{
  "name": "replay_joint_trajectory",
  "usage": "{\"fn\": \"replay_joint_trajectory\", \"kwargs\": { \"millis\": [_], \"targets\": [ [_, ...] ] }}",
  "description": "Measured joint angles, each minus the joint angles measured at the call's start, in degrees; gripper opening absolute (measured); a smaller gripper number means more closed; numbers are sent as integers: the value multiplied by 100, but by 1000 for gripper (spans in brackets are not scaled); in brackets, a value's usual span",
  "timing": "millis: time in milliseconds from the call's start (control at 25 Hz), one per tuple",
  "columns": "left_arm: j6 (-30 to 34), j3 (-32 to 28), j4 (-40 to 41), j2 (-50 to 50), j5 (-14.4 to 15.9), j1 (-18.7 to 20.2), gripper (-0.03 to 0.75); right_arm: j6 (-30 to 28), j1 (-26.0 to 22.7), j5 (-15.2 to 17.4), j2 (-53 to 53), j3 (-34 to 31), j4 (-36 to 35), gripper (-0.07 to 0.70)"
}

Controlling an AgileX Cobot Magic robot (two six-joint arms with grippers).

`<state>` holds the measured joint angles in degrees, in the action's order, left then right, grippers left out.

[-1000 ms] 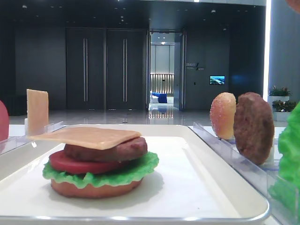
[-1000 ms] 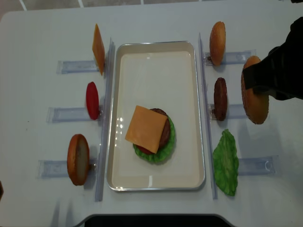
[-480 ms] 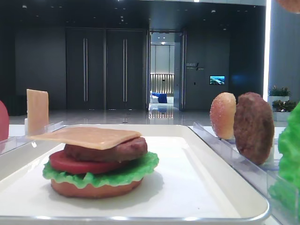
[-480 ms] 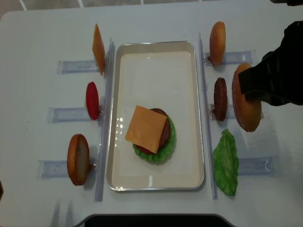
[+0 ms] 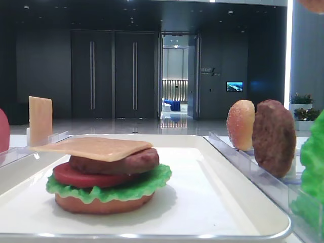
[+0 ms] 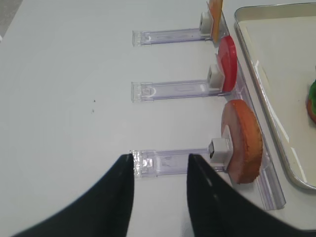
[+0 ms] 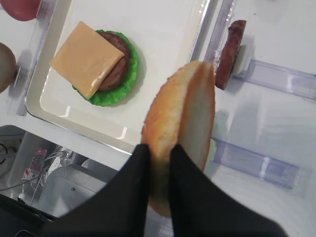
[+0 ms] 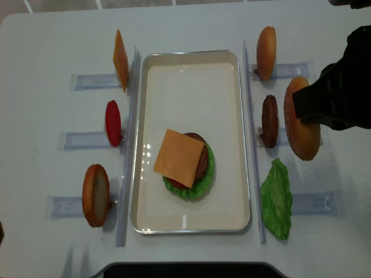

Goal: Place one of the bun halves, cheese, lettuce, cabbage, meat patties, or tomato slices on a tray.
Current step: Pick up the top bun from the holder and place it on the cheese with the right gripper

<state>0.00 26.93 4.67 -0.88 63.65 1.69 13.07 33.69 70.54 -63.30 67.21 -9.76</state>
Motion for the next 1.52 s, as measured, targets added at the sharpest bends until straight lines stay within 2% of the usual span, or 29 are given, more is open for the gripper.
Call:
{"fn": "replay_joint_trajectory", "kwargs": {
  "millis": [320, 600, 800, 1080, 1240, 1520],
  "targets": [
    [0, 0, 0, 0, 0, 0, 282, -92, -69, 0, 0, 0, -168, 79],
    [0, 0, 0, 0, 0, 0, 282, -997, -1116, -12, 0, 0, -1514, 79],
    [0, 0, 0, 0, 0, 0, 282, -1147, -1196, -76, 0, 0, -1652, 79],
    [-31, 0, 0, 0, 0, 0, 282, -1307, -823, -365, -75, 0, -2117, 79],
    [-31, 0, 0, 0, 0, 0, 282, -1418, -578, -556, -448, 0, -2135, 79],
    [-31, 0, 0, 0, 0, 0, 282, -1357, 885, -1484, -1072, 0, -2152, 78]
  ]
}}
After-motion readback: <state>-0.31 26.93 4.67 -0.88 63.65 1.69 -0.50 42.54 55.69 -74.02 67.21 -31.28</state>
